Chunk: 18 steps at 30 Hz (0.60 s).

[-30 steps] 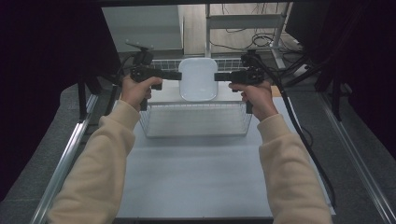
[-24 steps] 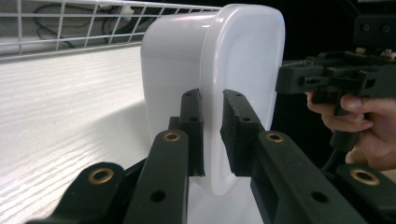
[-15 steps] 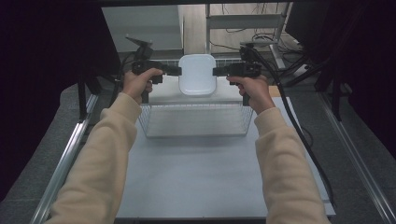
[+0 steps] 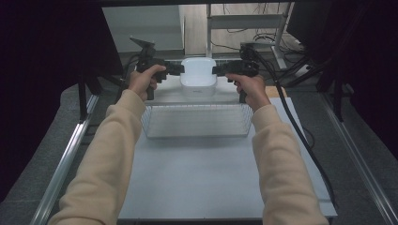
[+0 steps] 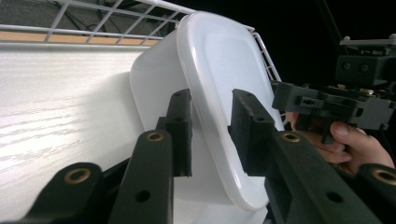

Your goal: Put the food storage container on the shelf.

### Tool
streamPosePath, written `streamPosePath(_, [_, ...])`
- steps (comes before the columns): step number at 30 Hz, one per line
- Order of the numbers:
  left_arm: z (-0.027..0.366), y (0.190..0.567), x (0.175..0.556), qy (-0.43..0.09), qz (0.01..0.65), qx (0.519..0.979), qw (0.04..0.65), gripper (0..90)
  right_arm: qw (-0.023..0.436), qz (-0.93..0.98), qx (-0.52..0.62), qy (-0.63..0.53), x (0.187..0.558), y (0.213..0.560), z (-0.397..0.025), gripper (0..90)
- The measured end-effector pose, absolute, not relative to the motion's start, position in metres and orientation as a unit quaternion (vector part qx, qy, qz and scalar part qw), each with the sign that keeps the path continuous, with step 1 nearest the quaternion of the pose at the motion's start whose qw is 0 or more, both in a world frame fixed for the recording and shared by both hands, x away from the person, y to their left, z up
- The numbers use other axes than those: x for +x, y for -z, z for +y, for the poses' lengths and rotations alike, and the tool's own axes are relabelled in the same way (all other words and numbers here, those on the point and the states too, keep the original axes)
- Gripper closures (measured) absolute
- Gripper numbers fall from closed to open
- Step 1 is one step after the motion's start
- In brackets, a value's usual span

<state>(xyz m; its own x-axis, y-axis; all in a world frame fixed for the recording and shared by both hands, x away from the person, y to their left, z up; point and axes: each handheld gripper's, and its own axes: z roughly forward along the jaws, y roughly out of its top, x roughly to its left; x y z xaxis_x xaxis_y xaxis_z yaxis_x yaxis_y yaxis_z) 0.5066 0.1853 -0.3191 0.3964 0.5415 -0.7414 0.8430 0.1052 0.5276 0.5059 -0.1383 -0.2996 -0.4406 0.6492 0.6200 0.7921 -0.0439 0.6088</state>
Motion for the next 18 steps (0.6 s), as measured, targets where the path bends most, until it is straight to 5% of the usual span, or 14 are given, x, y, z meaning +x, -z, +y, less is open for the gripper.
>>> streamPosePath(7, [0.185,0.325,0.507,0.144,0.532,0.645,0.529,66.1,0.069,-0.682,-0.53,0.499,0.507,0.303,-0.138,68.1])
streamPosePath(10, [0.182,0.323,0.503,0.121,0.534,0.653,0.524,61.1,0.072,-0.681,-0.529,0.502,0.507,0.303,-0.138,58.2])
streamPosePath(13, [0.183,0.319,0.497,0.092,0.529,0.661,0.524,47.1,0.045,-0.681,-0.521,0.513,0.502,0.299,-0.14,45.9])
streamPosePath(18, [0.185,0.307,0.476,0.033,0.51,0.678,0.529,35.9,0.008,-0.695,-0.49,0.526,0.488,0.29,-0.147,37.8])
